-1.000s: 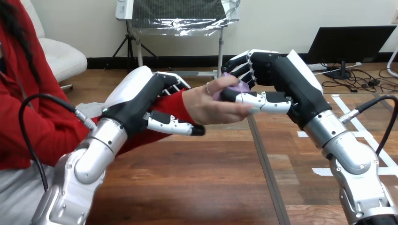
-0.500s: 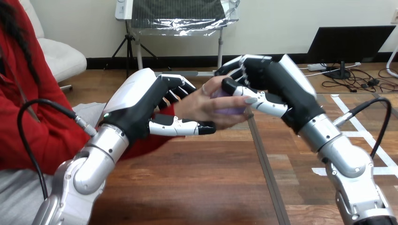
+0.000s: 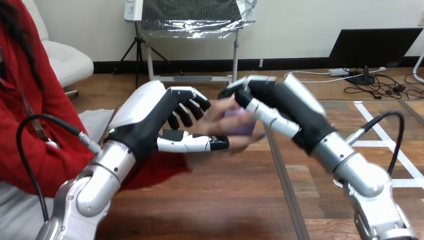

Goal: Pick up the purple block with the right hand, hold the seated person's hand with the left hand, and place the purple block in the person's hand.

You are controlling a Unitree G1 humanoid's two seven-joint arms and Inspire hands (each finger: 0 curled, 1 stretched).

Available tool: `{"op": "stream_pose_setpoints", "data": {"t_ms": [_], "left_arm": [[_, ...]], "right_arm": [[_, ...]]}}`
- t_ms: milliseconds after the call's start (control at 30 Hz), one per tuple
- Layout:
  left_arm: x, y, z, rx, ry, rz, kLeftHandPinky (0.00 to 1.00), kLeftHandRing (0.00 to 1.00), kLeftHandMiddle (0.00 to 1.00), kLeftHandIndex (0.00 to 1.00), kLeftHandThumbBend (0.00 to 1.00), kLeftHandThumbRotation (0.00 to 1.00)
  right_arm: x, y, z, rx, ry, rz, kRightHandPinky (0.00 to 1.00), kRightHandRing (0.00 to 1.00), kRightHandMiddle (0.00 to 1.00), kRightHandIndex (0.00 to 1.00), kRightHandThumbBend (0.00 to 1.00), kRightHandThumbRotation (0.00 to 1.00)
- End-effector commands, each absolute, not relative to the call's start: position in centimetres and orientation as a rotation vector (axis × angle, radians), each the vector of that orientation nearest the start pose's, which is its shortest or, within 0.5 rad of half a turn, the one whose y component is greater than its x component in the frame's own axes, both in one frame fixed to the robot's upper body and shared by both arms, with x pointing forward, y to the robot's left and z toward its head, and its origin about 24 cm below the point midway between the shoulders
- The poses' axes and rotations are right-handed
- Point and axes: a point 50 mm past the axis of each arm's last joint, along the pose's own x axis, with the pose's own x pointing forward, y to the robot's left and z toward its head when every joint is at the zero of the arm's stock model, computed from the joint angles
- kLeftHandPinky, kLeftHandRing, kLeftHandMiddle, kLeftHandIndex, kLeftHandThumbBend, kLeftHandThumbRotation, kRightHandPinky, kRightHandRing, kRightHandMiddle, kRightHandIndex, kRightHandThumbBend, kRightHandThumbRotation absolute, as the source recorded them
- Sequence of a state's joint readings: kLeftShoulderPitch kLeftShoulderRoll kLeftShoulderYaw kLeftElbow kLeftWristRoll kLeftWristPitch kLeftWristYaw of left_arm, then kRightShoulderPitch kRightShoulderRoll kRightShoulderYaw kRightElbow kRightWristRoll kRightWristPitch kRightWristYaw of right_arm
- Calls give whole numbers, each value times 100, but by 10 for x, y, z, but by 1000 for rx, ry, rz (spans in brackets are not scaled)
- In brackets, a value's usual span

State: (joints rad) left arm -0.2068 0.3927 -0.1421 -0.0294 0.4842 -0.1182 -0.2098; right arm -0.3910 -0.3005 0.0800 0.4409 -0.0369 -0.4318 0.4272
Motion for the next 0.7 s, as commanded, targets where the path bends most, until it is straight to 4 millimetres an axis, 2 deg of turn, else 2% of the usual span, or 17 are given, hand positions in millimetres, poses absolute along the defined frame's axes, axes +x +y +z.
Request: {"op": "stream_pose_setpoints", "data": {"t_ms": [0,200,667], "left_arm": [[285,161,123,951,-327,-317,50,58,62,65,97,67],[284,162,122,947,-313,-322,51,60,63,66,99,69],[284,163,120,942,-299,-330,54,62,65,67,100,74]], "right_arm": [[316,-155,91,-412,-306,551,49,58,63,65,73,98],[315,-156,89,-415,-299,552,51,60,65,66,79,100],[313,-159,87,-418,-302,557,51,62,66,68,77,100]]}}
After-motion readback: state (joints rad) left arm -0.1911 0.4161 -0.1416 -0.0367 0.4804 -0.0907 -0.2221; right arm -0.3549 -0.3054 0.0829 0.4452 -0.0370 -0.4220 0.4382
